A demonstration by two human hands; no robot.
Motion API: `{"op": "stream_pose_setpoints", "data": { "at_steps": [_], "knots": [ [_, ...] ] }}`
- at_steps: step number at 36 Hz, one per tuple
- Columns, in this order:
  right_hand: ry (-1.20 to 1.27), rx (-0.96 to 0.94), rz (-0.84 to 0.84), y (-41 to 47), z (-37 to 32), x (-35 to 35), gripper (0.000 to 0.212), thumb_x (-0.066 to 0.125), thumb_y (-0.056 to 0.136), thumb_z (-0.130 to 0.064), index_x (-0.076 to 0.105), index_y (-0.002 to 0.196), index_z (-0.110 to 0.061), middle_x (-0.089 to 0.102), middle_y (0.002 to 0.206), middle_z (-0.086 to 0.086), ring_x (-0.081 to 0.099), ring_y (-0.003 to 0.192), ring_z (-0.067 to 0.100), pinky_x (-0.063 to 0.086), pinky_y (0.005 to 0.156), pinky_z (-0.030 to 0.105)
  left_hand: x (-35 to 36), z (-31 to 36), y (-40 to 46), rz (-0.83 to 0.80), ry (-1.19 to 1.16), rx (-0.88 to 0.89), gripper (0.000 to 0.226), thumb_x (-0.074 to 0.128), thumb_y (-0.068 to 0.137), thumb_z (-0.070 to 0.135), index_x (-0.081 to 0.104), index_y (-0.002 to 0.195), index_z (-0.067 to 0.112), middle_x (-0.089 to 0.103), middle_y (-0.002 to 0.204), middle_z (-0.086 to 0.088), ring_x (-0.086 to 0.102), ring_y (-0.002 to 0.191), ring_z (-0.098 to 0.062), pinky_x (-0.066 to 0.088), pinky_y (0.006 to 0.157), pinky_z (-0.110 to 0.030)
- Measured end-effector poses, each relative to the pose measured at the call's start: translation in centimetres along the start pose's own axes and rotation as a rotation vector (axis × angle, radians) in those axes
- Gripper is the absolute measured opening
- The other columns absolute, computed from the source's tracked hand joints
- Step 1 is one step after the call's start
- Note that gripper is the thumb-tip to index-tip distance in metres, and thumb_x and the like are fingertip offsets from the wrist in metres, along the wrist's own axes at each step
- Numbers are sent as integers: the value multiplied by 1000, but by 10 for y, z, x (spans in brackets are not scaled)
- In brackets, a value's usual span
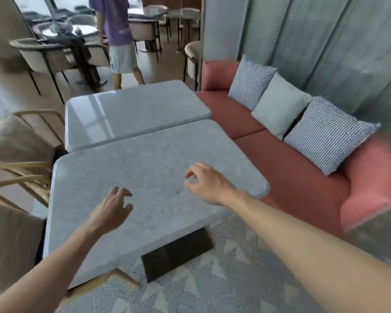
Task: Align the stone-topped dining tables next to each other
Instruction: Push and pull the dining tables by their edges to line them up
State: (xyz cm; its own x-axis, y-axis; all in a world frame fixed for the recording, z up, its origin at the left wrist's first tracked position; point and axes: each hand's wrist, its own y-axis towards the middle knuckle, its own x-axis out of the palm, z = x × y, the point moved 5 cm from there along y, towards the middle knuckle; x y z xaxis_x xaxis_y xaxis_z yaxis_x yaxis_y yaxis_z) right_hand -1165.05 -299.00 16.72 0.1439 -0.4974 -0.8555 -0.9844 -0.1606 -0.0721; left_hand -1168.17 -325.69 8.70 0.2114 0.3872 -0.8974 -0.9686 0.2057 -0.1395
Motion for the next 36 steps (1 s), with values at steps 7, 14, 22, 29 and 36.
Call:
{"op": "stream_pose_setpoints", "data": {
  "at_steps": [7,14,22,29,36],
  "knots": [
    [350,15,132,23,55,-92,12,61,92,-28,65,100,-21,58,94,-7,57,89,13,41,76,25,-41,158,54,174,-396,75,15,59,97,22,64,105,10,67,92,-9,66,83,-33,58,75,-47],
    [836,90,225,44,98,-146,9,60,93,-14,66,87,-17,69,90,8,66,86,26,53,87,43,-45,239,61,318,-908,54,16,52,101,23,65,101,13,69,107,-13,66,102,-34,58,79,-49],
    [1103,-94,220,76,120,-175,21,52,90,-19,71,92,-10,73,96,11,68,83,21,55,84,38,-40,277,71,658,-1221,115,28,48,96,32,65,107,13,70,113,-9,68,101,-28,58,79,-39],
    [1048,-134,119,157,148,-164,22,54,82,-25,71,88,-12,74,93,7,69,82,20,54,82,38,-26,260,149,813,-1295,41,30,48,94,29,64,106,7,70,110,-15,69,98,-30,57,77,-36],
    [1017,-64,-11,241,183,-158,19,50,96,-4,67,99,3,70,96,17,65,82,27,50,78,38,-6,244,220,911,-1354,-149,26,46,91,25,66,98,10,72,103,-14,69,91,-29,56,76,-40]
  ]
}}
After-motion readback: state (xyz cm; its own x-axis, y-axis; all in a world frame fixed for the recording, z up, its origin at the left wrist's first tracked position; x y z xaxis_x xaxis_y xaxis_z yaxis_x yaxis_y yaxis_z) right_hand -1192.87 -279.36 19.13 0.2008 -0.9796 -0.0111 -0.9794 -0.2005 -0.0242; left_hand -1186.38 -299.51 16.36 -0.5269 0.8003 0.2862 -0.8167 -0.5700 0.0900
